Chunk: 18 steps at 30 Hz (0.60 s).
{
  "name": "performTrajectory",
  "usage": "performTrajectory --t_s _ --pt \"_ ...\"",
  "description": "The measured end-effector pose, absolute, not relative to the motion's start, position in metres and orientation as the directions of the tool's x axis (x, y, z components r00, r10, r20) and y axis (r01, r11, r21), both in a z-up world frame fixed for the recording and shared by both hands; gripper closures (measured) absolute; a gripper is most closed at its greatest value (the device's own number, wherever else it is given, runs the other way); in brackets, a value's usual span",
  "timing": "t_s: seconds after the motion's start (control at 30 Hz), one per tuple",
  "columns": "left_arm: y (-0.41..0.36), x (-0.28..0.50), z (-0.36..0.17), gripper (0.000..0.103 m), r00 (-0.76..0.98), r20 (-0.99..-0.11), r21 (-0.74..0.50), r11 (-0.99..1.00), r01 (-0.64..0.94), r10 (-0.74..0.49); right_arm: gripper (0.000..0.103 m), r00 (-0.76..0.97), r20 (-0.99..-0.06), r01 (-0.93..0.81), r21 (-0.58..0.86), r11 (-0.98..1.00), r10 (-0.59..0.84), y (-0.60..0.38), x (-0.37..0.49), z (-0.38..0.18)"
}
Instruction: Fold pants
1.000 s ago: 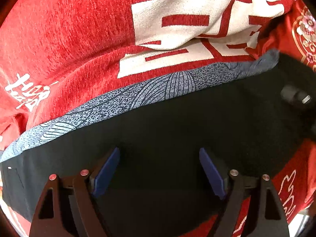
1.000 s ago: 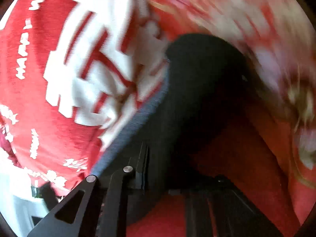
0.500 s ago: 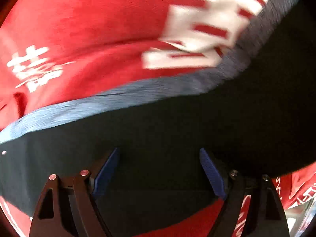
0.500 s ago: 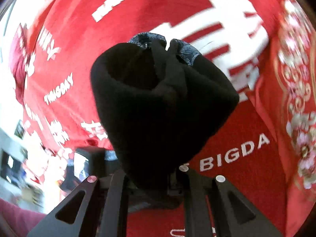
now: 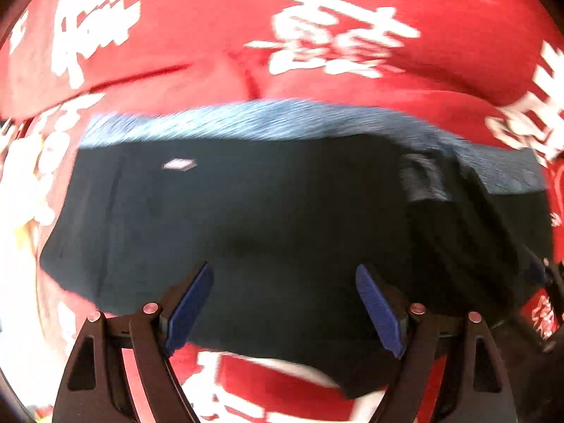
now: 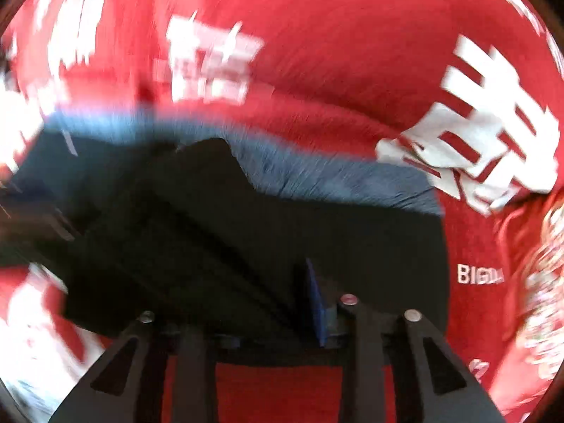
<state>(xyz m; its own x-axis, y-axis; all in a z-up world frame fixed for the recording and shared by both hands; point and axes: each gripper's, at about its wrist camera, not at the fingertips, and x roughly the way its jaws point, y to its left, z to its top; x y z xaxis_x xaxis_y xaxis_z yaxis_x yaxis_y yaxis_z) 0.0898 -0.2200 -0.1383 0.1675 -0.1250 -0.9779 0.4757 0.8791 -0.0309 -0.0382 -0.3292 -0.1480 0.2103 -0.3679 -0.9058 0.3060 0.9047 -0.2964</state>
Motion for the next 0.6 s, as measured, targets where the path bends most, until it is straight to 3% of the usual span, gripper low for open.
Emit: performTrajectory --t_s 0.07,0.1,0.2,0.3,0.43,0.6 --pt "-0.207 0.093 -0.141 0.019 0.162 -0.98 -0.025 0.882 0.471 -0.114 0.056 0.203 -0.831 0.223 -0.475 0.851 -0.517 -0.296 -0.037 -0.158" --pt "-0.204 0.094 -0.141 0.019 0.163 -0.98 -0.027 0.881 0.472 -0.118 0.053 0.206 -0.831 0.207 -0.478 0.853 -0.516 -0.291 -0.04 -0.156" --pt "-0.209 0.095 -0.134 0.019 0.154 -0.976 -0.06 0.869 0.491 -0.154 0.042 0.265 -0.909 0.239 -0.263 0.935 -0.323 -0.29 -0.056 -0.128" --pt "-0.228 0.093 -0.116 0.019 0.126 -0.962 -0.143 0.84 0.523 -0.242 0.042 0.377 -0.919 0.34 0.018 0.94 -0.119 -0.317 -0.077 -0.094" --pt "-0.264 0.081 -0.106 0.019 0.036 -0.936 -0.263 0.767 0.586 -0.349 0.041 0.48 -0.868 0.548 0.411 0.729 0.128 -0.397 -0.115 -0.097" --pt "-0.302 0.069 -0.116 0.019 -0.053 -0.929 -0.326 0.74 0.588 -0.367 0.041 0.605 -0.755 0.627 0.647 0.434 0.252 -0.446 -0.153 -0.127"
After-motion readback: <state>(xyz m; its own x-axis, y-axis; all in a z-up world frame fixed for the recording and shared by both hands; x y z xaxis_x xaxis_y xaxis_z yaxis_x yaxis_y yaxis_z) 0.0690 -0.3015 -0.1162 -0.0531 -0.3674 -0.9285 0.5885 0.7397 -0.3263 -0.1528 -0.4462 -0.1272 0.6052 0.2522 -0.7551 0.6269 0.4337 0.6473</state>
